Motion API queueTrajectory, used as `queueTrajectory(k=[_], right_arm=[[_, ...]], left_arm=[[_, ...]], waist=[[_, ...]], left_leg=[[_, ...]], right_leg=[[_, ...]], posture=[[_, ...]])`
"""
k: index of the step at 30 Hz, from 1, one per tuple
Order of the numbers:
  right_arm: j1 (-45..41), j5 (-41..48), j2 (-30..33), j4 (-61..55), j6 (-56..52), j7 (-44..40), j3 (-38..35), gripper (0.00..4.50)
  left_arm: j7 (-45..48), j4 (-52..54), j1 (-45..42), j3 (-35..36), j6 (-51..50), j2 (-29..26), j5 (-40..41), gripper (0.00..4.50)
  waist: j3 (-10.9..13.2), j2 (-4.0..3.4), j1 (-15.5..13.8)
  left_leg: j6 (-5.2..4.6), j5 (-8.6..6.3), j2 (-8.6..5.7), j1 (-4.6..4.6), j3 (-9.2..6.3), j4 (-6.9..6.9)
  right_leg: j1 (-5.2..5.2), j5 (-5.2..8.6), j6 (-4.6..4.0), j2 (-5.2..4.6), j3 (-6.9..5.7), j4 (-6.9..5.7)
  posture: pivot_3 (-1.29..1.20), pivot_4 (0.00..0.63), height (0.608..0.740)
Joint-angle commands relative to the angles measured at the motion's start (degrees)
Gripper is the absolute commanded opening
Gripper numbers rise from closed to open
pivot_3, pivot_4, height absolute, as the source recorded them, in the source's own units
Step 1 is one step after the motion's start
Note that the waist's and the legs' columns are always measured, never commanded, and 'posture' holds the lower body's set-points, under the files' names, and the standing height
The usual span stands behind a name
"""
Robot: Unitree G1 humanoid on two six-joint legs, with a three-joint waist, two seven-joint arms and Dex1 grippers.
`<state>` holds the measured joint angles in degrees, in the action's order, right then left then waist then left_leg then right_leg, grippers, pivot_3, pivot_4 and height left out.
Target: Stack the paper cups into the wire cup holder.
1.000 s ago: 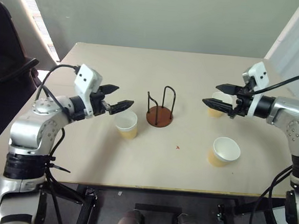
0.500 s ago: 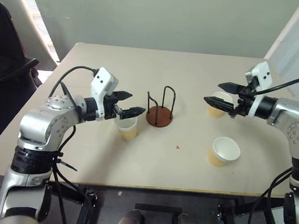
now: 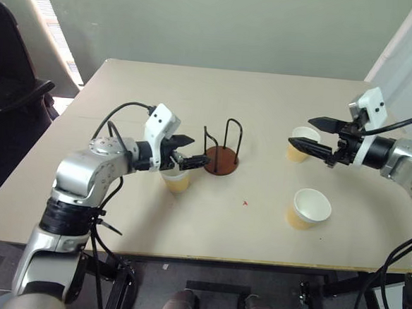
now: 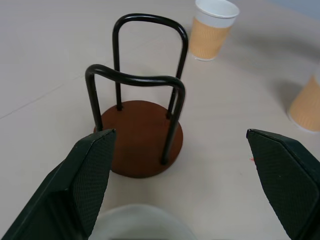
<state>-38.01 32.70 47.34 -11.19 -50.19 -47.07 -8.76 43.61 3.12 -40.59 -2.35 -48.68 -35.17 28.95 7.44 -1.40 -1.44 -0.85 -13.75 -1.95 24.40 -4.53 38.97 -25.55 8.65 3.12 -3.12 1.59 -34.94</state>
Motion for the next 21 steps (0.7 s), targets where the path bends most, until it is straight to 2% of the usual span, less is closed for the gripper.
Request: queueTrajectory(k=[1, 21], right_arm=[[0.02, 1.09, 1.03, -2.59, -0.3, 1.04, -2.76, 4.36], [0.56, 1.88, 1.66, -4.49, -1.63, 2.58, -3.12, 4.36]], left_arm=[[-0.36, -2.66, -2.91, -0.79, 3.03, 1.83, -2.28, 4.5], [-1.02, -17.19, -8.73, -5.15, 12.01, 12.48, -12.02, 4.5]], waist=[[0.0, 0.0, -0.02], [0.01, 0.02, -0.06]], left_leg=[[0.0, 0.0, 0.0, 0.0, 0.0, 0.01], [-0.07, 0.04, 0.0, 0.02, 0.05, 0.02]], right_leg=[[0.01, -0.03, 0.03, 0.0, 0.0, 0.0], [0.02, -0.11, 0.18, -0.01, 0.01, 0.04]], posture=[[0.0, 0.15, 0.74], [0.0, 0.15, 0.74]])
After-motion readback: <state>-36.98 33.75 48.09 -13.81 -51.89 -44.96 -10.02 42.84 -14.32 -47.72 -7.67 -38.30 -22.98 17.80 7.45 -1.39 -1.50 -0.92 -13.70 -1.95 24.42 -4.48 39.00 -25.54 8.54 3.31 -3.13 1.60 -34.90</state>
